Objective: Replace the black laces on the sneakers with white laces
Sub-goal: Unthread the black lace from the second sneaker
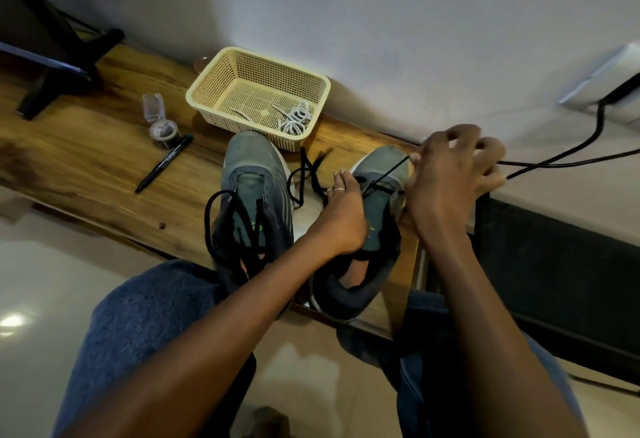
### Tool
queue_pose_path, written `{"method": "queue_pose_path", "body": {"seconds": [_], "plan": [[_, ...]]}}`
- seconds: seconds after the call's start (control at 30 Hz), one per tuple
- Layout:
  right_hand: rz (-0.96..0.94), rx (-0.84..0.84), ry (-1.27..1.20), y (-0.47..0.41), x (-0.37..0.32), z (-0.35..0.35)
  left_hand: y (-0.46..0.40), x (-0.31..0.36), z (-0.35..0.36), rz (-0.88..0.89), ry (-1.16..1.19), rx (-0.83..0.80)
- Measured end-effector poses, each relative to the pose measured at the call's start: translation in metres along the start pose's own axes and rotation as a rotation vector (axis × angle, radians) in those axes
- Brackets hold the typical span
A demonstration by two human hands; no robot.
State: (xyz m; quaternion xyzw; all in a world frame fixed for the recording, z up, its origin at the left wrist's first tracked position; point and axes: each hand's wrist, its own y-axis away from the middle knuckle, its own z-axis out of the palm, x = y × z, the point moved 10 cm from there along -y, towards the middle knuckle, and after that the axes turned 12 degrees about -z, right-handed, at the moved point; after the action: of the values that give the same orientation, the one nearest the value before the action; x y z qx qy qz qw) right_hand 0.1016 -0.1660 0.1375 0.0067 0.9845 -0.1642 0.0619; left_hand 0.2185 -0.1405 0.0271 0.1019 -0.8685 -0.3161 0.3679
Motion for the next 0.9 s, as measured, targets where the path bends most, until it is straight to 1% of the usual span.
{"method": "queue_pose_path", "body": {"seconds": [0.07, 0.23, 0.3, 0.37, 0.43, 0.5, 0.57, 0.6, 0.63, 0.8, 0.9], "plan": [[-0.012, -0.049, -0.03, -0.002, 0.003, 0.004, 0.0, 0.0, -0.001, -0.005, 0.002, 0.007], [-0.207, -0.347, -0.067, 0.007, -0.024, 0.036, -0.001, -0.002, -0.001, -0.011, -0.028, 0.009], [-0.24, -0.418, -0.049, 0.011, -0.03, 0.045, -0.002, 0.0, 0.0, -0.009, -0.034, 0.004], [-0.242, -0.42, -0.037, 0.011, -0.032, 0.046, -0.002, 0.0, 0.0, -0.017, -0.032, 0.01], [-0.251, -0.379, -0.027, 0.01, -0.034, 0.043, -0.003, 0.0, 0.0, -0.017, -0.029, 0.008], [-0.221, -0.252, 0.003, 0.005, -0.027, 0.031, -0.002, 0.0, 0.001, -0.001, -0.027, 0.004], [-0.107, -0.083, 0.013, 0.0, -0.008, 0.01, -0.001, 0.001, -0.001, 0.014, -0.022, 0.009], [-0.06, -0.033, 0.004, -0.001, 0.0, 0.004, -0.001, 0.002, -0.001, 0.018, -0.027, 0.016], [-0.044, -0.032, -0.008, -0.002, 0.004, 0.004, 0.0, 0.002, -0.002, 0.02, -0.033, 0.02], [-0.194, -0.304, -0.104, 0.002, -0.015, 0.035, 0.001, 0.0, -0.004, 0.011, -0.046, 0.031], [-0.261, -0.395, -0.074, 0.009, -0.028, 0.047, 0.002, 0.001, -0.002, 0.01, -0.04, 0.017]]}}
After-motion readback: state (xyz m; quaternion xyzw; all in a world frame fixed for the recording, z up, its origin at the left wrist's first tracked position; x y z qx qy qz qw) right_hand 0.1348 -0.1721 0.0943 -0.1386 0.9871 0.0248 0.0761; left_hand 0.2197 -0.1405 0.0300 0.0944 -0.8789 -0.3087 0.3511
